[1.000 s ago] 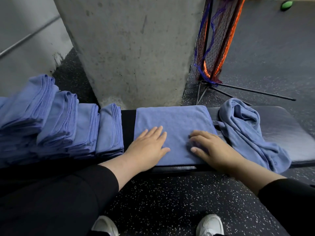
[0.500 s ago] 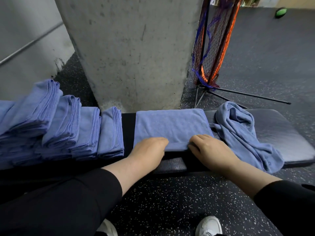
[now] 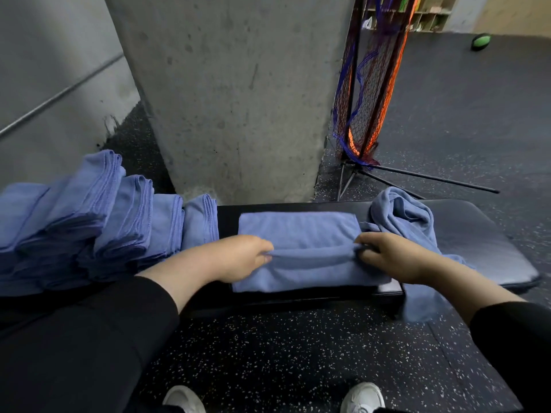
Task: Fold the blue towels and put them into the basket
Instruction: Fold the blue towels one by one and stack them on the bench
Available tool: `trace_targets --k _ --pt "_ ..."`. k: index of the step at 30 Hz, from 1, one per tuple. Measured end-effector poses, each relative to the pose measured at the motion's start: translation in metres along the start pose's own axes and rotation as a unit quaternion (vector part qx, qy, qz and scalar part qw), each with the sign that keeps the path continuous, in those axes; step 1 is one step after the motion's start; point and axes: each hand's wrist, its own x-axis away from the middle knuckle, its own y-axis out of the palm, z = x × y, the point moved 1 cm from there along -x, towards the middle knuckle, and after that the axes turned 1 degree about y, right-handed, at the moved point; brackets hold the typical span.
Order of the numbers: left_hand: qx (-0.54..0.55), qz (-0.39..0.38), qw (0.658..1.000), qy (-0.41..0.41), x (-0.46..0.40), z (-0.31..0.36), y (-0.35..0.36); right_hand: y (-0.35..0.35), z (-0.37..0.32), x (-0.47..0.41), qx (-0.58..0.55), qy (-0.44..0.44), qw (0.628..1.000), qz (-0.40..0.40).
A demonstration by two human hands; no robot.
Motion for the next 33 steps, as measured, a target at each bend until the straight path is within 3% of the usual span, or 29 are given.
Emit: trace_targets --k 3,10,16,21,27,30,33 --pt "0.004 -0.008 1.0 -0.005 0.006 -0.004 -0.01 -0.01 -0.006 0.002 -0.012 0.007 0.999 -0.031" --pt "0.033 0.077 0.994 -0.066 -0.011 -0.019 -0.025 -0.02 -0.009 -0.021 -0.029 0.044 0.994 0.093" --pt "0.05 0.121 0.988 -0.084 -0.044 -0.027 -0.038 -0.024 0.002 -0.061 -0.001 0.106 0.983 0.149" --pt "-0.07 0.231 0.963 -0.117 -0.076 -0.04 -0.026 -0.01 0.014 -0.085 0.068 0.131 0.977 0.154" --pt "-0.067 0.18 0.981 0.015 -0.089 -0.01 0.011 0.003 -0.005 -0.079 0.052 -0.005 0.984 0.171" --pt "-0.093 0.1 0.99 0.032 -0.09 -0.009 0.033 0.014 -0.018 -0.071 0.064 0.008 0.994 0.088" --pt "-0.104 0.095 0.99 0.016 -0.092 -0.016 0.042 0.034 -0.024 -0.066 0.127 0.03 0.991 0.005"
